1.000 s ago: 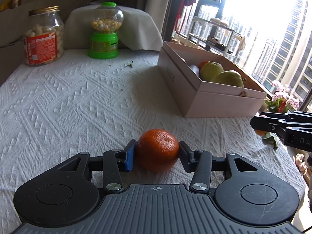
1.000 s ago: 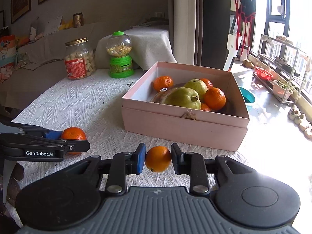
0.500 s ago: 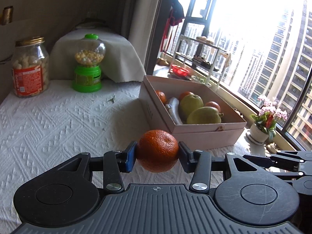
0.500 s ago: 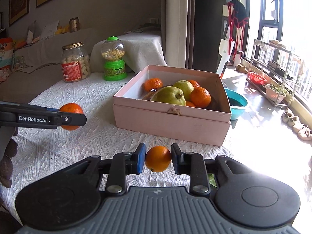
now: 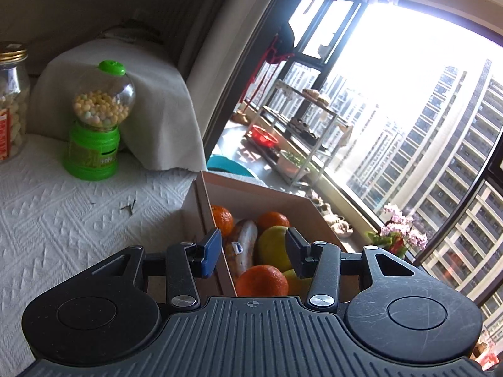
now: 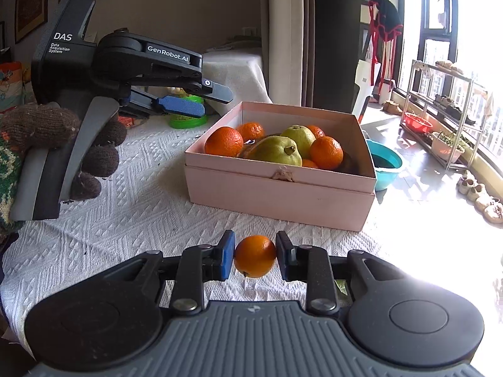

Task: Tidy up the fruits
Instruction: 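Lower the held tangerine into the pink box and open the left gripper, then lower the small tangerine into the pink box and open the right gripper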

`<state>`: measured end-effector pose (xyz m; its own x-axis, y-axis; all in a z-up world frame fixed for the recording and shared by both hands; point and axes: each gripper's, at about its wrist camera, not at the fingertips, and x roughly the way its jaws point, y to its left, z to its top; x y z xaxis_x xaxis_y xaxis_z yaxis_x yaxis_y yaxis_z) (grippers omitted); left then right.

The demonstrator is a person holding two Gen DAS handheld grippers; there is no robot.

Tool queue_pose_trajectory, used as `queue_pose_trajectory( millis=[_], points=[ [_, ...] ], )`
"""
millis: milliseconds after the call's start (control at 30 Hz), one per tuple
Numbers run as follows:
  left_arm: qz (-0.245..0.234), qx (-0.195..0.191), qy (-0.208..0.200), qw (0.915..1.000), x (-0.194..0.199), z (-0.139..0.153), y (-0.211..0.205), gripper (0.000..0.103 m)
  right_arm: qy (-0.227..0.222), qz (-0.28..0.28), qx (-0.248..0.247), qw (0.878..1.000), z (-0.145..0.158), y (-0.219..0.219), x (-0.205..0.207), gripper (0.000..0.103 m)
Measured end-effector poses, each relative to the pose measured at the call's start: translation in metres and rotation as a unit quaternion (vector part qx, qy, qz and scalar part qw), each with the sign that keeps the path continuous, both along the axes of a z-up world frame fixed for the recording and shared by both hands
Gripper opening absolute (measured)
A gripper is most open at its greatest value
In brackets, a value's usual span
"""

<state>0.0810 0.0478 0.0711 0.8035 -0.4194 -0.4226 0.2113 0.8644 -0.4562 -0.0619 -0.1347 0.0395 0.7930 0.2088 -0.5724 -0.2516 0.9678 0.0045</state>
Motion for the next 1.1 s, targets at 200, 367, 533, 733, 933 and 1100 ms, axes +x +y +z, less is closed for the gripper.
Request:
queue_pose_trajectory(
  millis=[200,367,533,733,933,1100],
  points=[
    [0.042,0.079,-0.023,0.9958,-0.050,-0.004,0.023,0.050,-0.016,0.004,0.047,0.999,0.037,-0.016,0.023,0.028],
    [0.030,0.080,0.020,0.9962,-0.063,-0.021,0.020,0.050,-0.074,0.005,0.058,0.996,0.099,-0.009,0.087,0.028],
    [0.025,0.132,0.033,0.9904,-0.074,-0.031,0.009,0.050,-0.065,-0.028,0.071,0.995,0.131,0.001,0.168,0.064],
    [0.022,0.142,0.041,0.9888,-0.081,-0.034,0.009,0.050,-0.040,-0.041,0.067,0.996,0.107,-0.006,0.164,0.069],
    [-0.006,0.150,0.037,0.9880,-0.080,-0.031,-0.010,0.050,-0.042,-0.031,-0.003,0.999,0.066,0.001,0.111,0.072],
    [-0.003,0.174,0.042,0.9839,-0.079,-0.033,-0.017,0.050,-0.018,-0.030,0.040,0.999,0.038,-0.018,0.068,0.078]
  ],
)
